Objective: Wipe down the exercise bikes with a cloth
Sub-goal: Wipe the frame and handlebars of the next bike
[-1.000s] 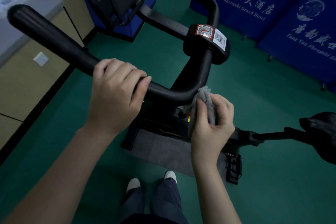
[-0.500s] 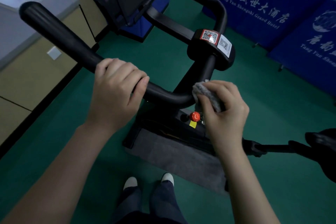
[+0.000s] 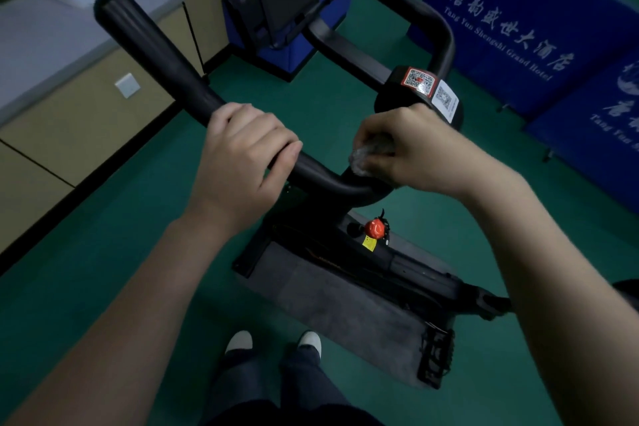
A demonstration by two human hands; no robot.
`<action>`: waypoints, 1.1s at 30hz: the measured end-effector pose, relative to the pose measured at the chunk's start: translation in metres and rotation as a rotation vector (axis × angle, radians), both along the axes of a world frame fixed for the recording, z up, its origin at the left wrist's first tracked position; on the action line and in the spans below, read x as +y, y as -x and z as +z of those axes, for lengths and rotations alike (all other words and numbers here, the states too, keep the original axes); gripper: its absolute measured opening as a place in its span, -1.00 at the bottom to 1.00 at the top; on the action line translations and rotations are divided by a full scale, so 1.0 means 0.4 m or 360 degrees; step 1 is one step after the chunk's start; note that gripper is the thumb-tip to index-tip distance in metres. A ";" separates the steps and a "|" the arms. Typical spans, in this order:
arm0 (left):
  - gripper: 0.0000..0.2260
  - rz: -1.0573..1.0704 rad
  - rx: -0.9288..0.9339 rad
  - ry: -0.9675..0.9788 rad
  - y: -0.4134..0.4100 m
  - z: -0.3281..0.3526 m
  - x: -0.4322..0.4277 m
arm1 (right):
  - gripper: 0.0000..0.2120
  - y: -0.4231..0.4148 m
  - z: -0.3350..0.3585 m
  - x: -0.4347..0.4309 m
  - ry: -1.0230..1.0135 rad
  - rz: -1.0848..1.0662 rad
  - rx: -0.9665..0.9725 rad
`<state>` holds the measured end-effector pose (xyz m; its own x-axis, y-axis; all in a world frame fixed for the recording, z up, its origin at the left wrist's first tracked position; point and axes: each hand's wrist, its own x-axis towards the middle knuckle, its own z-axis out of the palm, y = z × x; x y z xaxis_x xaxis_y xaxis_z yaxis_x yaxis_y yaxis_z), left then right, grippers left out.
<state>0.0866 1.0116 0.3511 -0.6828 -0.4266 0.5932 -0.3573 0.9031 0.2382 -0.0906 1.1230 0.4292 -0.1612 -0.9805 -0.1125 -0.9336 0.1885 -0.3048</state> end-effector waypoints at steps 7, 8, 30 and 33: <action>-0.70 0.0008 0.0002 0.0016 0.000 -0.002 -0.004 | -0.91 -0.036 -0.052 -0.072 -0.0050 -0.0117 -0.0405; -0.70 0.0004 0.0006 0.0017 0.000 -0.002 -0.005 | -0.91 -0.036 -0.057 -0.076 -0.0065 -0.0126 -0.0445; -0.72 0.0080 0.0014 0.0006 0.010 -0.010 -0.001 | -0.92 0.020 -0.133 0.076 0.0983 -0.0299 -0.0017; -0.73 0.0085 0.0006 0.0014 0.010 -0.010 0.001 | -0.92 0.004 -0.162 0.082 0.1196 -0.0531 -0.0132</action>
<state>0.0825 1.0119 0.3469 -0.6567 -0.4573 0.5996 -0.4044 0.8847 0.2318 -0.0921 1.1556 0.3644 -0.4771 -0.7010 0.5300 -0.8336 0.1701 -0.5255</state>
